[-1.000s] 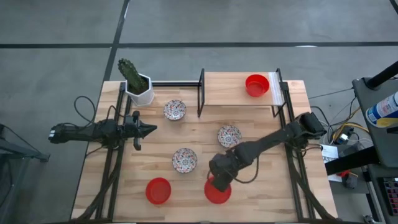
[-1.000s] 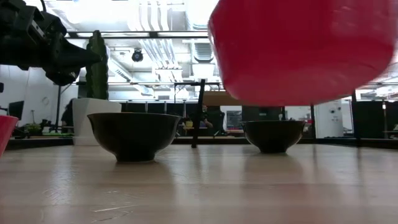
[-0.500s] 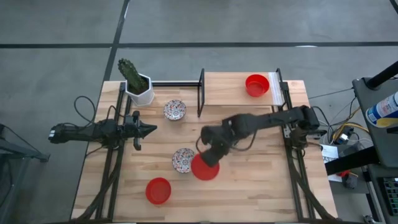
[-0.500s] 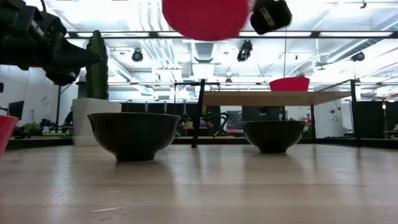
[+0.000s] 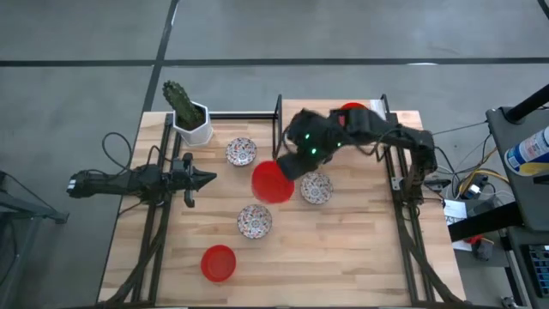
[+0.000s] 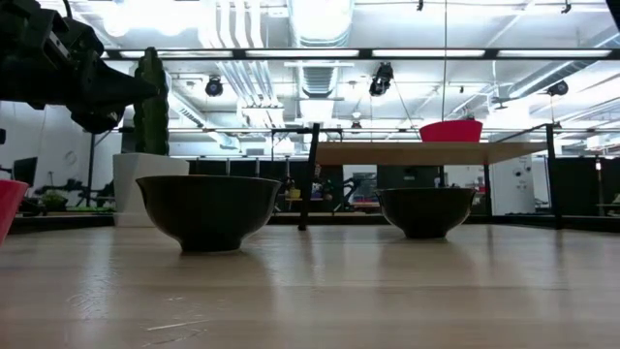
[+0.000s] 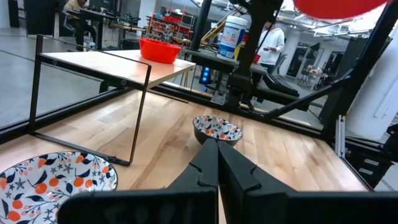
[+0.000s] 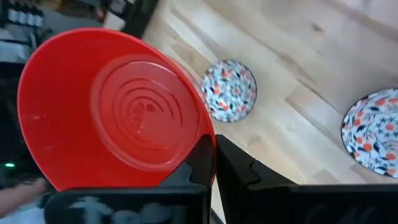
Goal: Pick & Place Mini bowls
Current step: Stack the red bowl on top of the other red bowl on the shelf
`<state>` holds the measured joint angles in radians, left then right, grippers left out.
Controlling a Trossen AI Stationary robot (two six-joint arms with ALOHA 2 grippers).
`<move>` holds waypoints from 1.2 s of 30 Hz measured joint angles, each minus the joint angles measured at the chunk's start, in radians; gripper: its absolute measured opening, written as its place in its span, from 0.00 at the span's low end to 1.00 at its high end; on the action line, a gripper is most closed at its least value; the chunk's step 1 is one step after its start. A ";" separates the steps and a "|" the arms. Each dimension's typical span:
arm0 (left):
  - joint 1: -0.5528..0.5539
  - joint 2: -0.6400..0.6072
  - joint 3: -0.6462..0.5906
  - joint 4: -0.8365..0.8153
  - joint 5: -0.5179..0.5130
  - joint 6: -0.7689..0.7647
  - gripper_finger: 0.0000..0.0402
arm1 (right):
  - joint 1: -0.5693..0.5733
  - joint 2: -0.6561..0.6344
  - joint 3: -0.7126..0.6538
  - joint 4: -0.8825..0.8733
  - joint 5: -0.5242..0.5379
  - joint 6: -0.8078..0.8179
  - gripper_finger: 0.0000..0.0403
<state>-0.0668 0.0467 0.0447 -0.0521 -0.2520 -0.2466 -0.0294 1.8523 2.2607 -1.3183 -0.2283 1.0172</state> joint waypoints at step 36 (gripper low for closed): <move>0.000 0.002 0.000 0.000 0.000 0.000 0.00 | -0.445 -0.143 0.090 -0.253 0.127 -0.054 0.02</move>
<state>-0.0667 0.0486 0.0447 -0.0522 -0.2516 -0.2466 -0.4749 1.7096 2.3502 -1.5711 -0.1013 0.9636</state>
